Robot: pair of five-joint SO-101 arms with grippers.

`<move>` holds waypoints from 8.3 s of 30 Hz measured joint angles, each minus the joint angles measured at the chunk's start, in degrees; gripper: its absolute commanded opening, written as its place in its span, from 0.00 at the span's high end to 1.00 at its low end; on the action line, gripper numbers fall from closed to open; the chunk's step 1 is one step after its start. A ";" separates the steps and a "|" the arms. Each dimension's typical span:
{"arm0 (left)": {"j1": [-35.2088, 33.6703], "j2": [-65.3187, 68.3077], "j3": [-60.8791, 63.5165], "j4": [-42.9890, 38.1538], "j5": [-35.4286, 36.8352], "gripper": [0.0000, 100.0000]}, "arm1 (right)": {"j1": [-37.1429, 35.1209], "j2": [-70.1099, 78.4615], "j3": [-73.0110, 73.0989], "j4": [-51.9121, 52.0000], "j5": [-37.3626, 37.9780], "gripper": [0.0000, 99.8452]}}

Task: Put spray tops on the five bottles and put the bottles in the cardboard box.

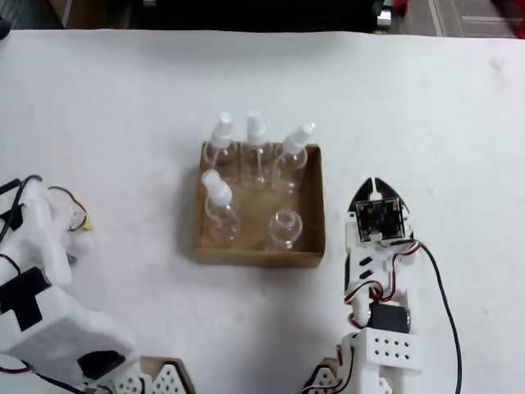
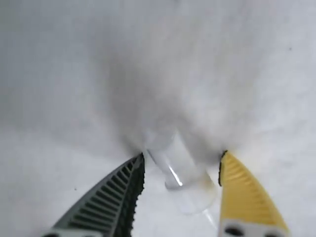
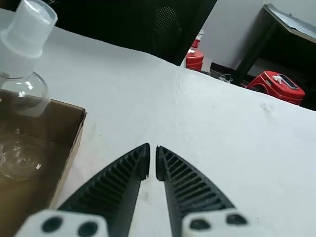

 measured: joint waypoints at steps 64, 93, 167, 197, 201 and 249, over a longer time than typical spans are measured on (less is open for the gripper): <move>54.86 -84.31 -8.70 1.41 -40.18 0.98 | -0.88 0.00 0.00 0.00 0.00 0.98; 71.38 -101.89 5.27 -8.53 -42.29 0.98 | -0.88 0.00 0.00 0.00 0.18 0.98; 74.99 -101.98 19.87 -16.18 -29.45 0.98 | -42.37 -24.79 -30.51 50.02 -10.90 0.76; 74.90 -101.98 19.60 -16.00 -29.45 0.98 | -42.29 -24.79 -37.71 55.65 -10.90 0.75; 74.90 -101.98 19.78 -16.00 -29.45 0.98 | -50.90 -24.79 -37.71 57.93 -10.90 0.75; 75.25 -101.10 22.15 -17.85 -29.19 0.98 | -38.42 -24.79 -31.21 48.09 -10.64 0.98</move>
